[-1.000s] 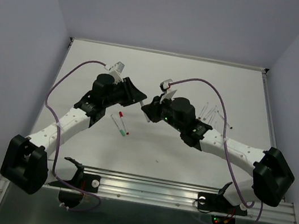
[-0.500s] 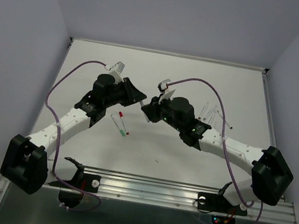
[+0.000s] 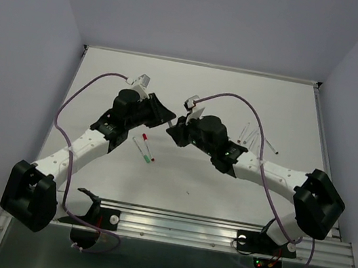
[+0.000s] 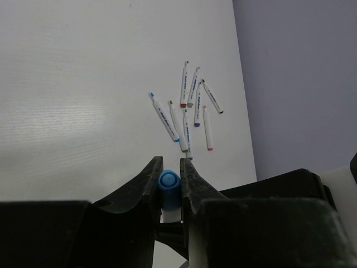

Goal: Open the pen caps

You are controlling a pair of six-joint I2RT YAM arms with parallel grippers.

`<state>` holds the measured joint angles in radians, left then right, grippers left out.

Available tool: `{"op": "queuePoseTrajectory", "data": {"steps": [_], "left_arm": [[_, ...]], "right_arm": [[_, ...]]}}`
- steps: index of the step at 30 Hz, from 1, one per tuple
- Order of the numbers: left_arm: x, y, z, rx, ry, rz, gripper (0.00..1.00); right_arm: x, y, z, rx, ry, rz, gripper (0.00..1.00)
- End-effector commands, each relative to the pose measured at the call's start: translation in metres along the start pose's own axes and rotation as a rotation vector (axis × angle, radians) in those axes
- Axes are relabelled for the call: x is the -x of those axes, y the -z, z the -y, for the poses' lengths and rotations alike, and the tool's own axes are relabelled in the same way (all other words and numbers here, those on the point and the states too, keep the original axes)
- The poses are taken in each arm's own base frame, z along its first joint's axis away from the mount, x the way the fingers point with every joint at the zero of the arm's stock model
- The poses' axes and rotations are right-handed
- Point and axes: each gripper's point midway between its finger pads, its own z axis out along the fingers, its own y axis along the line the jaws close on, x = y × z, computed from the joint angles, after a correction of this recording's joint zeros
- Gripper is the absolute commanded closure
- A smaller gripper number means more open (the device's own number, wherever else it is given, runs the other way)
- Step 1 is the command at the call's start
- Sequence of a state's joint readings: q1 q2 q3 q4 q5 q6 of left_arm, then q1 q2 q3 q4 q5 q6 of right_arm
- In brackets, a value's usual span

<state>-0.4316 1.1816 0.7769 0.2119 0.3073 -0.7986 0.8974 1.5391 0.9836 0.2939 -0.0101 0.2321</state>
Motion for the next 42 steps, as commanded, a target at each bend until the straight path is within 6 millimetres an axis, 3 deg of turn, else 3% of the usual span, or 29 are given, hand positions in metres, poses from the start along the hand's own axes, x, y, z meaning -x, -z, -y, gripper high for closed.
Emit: {"op": "queuePoseTrajectory", "data": {"steps": [1,2,4,7,8,11,13,15,19,22,25,28,33,38,42], "left_arm": [[0.052,0.0,0.022,-0.003,-0.057,0.163,1.0],[0.076,-0.001,0.013,0.046,-0.062,0.219,1.0],[0.103,0.0,0.005,0.086,-0.049,0.272,1.0],[0.139,0.012,-0.009,0.113,-0.026,0.358,1.0],[0.149,0.016,-0.012,0.136,-0.025,0.394,1.0],[0.176,0.028,-0.019,0.203,-0.037,0.468,1.0],[0.181,0.031,-0.029,0.24,-0.041,0.466,1.0],[0.178,0.031,-0.035,0.25,-0.038,0.452,1.0],[0.157,0.03,-0.059,0.318,-0.023,0.395,1.0],[0.126,0.035,-0.105,0.484,0.016,0.319,1.0],[0.104,0.043,-0.141,0.62,0.03,0.289,1.0],[0.078,0.05,-0.167,0.7,0.052,0.229,1.0],[0.056,0.064,-0.196,0.814,0.074,0.214,0.99],[0.035,0.071,-0.222,0.902,0.083,0.171,0.96],[0.023,0.066,-0.234,0.92,0.094,0.134,0.92]], "right_arm": [[-0.034,0.021,-0.013,0.095,-0.016,-0.095,0.99],[-0.044,0.027,-0.017,0.118,-0.051,-0.118,0.99],[-0.076,0.049,-0.022,0.155,-0.139,-0.178,0.99],[-0.108,0.074,-0.035,0.188,-0.224,-0.234,0.99],[-0.12,0.087,-0.03,0.171,-0.237,-0.246,0.99],[-0.134,0.108,-0.029,0.159,-0.286,-0.257,0.99],[-0.132,0.113,-0.02,0.103,-0.294,-0.233,0.99],[-0.122,0.114,-0.012,0.06,-0.275,-0.196,0.99],[-0.117,0.113,0.047,-0.217,-0.273,-0.192,0.99],[-0.117,0.117,0.102,-0.403,-0.299,-0.21,0.99],[-0.114,0.118,0.138,-0.505,-0.309,-0.216,0.98],[-0.113,0.107,0.152,-0.541,-0.247,-0.247,0.96],[-0.129,0.085,0.162,-0.562,-0.235,-0.325,0.92],[-0.149,0.098,0.194,-0.756,-0.19,-0.409,0.89],[-0.152,0.092,0.194,-0.754,-0.188,-0.435,0.8]]}}
